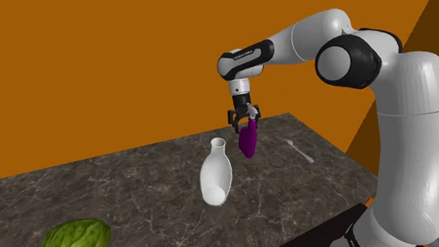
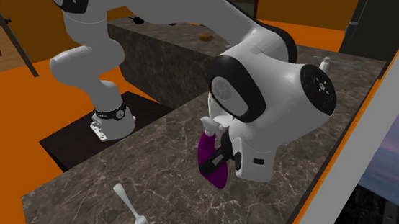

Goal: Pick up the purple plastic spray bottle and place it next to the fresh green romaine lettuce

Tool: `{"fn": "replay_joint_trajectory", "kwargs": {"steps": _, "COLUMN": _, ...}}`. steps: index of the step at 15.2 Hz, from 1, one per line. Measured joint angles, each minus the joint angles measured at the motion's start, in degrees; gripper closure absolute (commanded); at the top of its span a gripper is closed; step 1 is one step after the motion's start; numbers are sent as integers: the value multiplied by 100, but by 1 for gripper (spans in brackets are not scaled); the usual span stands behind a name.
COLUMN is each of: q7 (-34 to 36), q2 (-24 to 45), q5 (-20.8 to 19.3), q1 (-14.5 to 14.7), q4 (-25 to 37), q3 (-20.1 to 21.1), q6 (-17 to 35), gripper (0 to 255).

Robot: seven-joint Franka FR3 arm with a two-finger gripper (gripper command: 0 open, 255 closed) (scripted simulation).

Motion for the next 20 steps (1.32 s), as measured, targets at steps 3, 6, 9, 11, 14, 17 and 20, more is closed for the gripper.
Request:
{"fn": "replay_joint_trajectory", "kwargs": {"steps": 3, "q7": -5, "q2": -10, "q5": -1, "q1": -1, "q4": -39, "q3": -2, "q6": 30, "gripper": 0}}
{"fn": "replay_joint_trajectory", "kwargs": {"steps": 6, "q7": -5, "q2": -10, "q5": -1, "q1": -1, "q4": -42, "q3": -2, "q6": 34, "gripper": 255}}
{"fn": "replay_joint_trajectory", "kwargs": {"steps": 9, "q7": -5, "q2": -12, "q5": -2, "q1": -2, "q4": -41, "q3": -2, "q6": 34, "gripper": 255}}
{"fn": "replay_joint_trajectory", "kwargs": {"steps": 11, "q7": -6, "q2": -12, "q5": -2, "q1": -2, "q4": -41, "q3": -2, "q6": 34, "gripper": 255}}
{"fn": "replay_joint_trajectory", "kwargs": {"steps": 14, "q7": -6, "q2": -12, "q5": -2, "q1": -2, "q4": -42, "q3": -2, "q6": 35, "gripper": 255}}
{"fn": "replay_joint_trajectory", "kwargs": {"steps": 17, "q7": -1, "q2": -26, "q5": -2, "q1": 0, "q4": -32, "q3": -2, "q6": 9, "gripper": 255}}
{"fn": "replay_joint_trajectory", "kwargs": {"steps": 20, "q7": 10, "q2": -93, "q5": -6, "q1": -1, "q4": 71, "q3": -3, "q6": -160, "gripper": 255}}
